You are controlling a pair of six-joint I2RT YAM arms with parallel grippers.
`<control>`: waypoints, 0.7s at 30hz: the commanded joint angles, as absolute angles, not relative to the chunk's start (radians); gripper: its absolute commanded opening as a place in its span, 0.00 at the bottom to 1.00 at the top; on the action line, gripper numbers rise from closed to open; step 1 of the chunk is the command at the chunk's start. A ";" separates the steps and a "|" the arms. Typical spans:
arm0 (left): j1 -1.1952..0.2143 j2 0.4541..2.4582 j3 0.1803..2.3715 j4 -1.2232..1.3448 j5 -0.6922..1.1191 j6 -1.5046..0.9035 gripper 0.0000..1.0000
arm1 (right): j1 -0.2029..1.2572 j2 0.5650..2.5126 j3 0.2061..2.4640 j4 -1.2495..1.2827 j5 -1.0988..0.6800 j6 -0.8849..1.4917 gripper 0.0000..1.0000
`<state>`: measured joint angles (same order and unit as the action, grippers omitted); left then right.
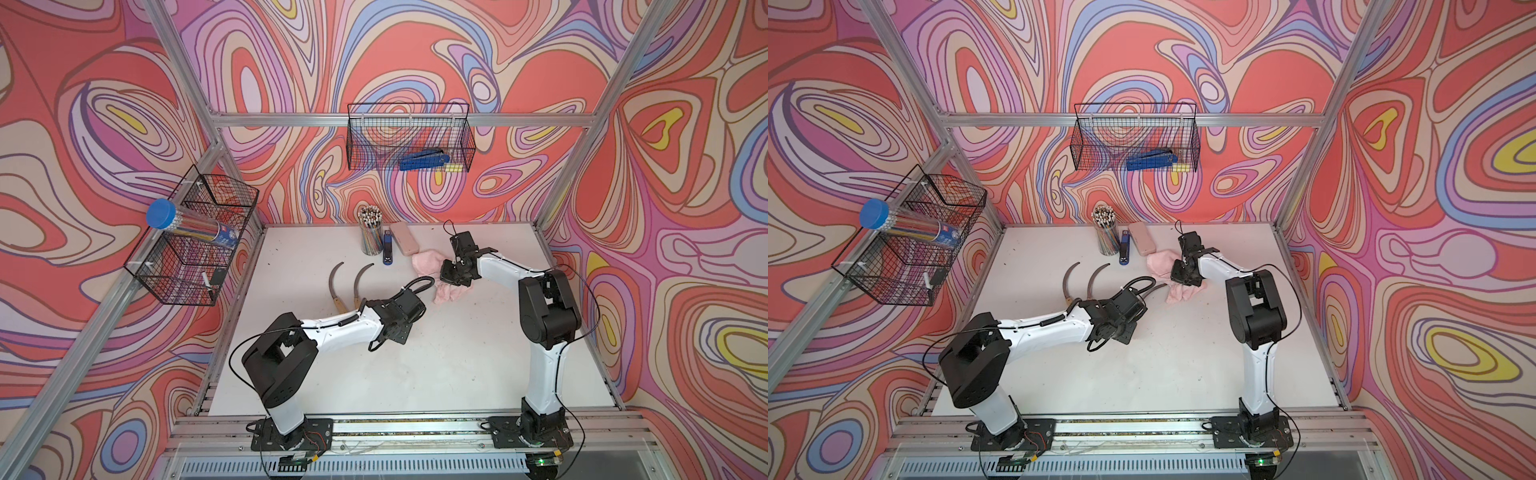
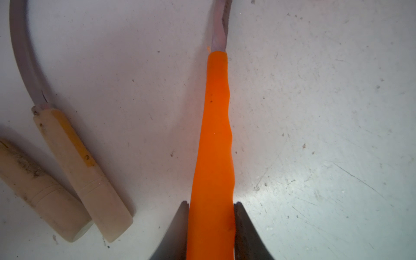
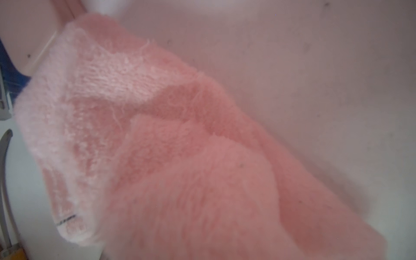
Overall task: Wipe small sickles with rags
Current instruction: Wipe the small sickle.
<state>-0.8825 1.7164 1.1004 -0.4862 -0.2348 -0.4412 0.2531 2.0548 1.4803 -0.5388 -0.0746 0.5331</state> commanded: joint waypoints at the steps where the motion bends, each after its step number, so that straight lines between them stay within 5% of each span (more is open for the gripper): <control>1: -0.876 1.721 1.098 -0.551 -0.261 -0.462 0.00 | 0.159 2.018 1.451 -0.563 0.071 0.547 0.00; 9: -0.875 1.719 1.099 -0.552 -0.266 -0.463 0.00 | 0.072 1.933 1.438 -0.575 0.154 0.557 0.00; 21: -0.872 1.712 1.095 -0.560 -0.283 -0.462 0.00 | 0.017 1.967 1.843 -0.843 0.396 0.512 0.00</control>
